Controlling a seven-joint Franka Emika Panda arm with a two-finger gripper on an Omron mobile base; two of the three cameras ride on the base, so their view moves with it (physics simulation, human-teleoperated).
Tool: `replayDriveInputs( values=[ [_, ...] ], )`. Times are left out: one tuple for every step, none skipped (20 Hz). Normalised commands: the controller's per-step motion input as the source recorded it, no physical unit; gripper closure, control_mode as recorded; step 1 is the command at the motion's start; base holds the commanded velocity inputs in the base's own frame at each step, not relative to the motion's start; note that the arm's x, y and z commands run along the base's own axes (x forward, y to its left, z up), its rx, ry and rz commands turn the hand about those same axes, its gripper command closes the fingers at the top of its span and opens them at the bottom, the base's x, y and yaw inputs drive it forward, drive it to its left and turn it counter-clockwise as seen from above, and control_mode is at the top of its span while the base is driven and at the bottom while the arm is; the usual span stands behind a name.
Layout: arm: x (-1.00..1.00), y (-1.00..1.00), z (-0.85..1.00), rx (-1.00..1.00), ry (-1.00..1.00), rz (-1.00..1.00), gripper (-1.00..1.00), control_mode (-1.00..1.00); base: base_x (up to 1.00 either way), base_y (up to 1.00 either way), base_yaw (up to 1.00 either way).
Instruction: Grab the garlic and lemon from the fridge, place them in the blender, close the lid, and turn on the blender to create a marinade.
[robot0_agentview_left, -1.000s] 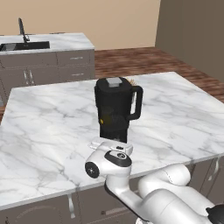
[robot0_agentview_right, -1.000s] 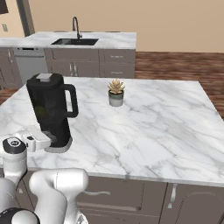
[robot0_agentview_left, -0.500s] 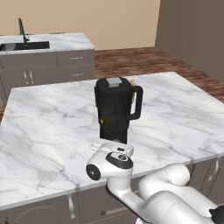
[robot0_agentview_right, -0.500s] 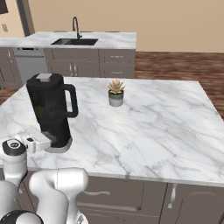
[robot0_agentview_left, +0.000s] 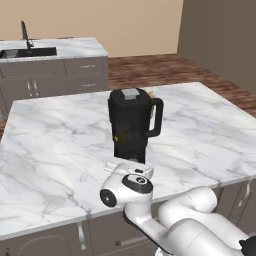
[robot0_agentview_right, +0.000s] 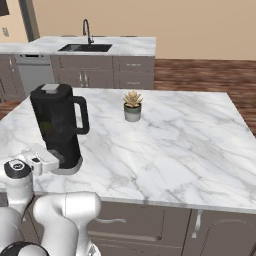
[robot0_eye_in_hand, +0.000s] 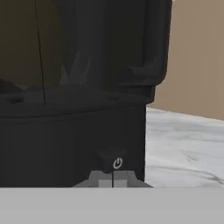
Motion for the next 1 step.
replayDriveInputs(
  values=[
    [0.00, 0.00, 0.13, 0.00, -0.16, 0.00, 1.00, -1.00, 0.00, 0.00, 0.00]
  ],
)
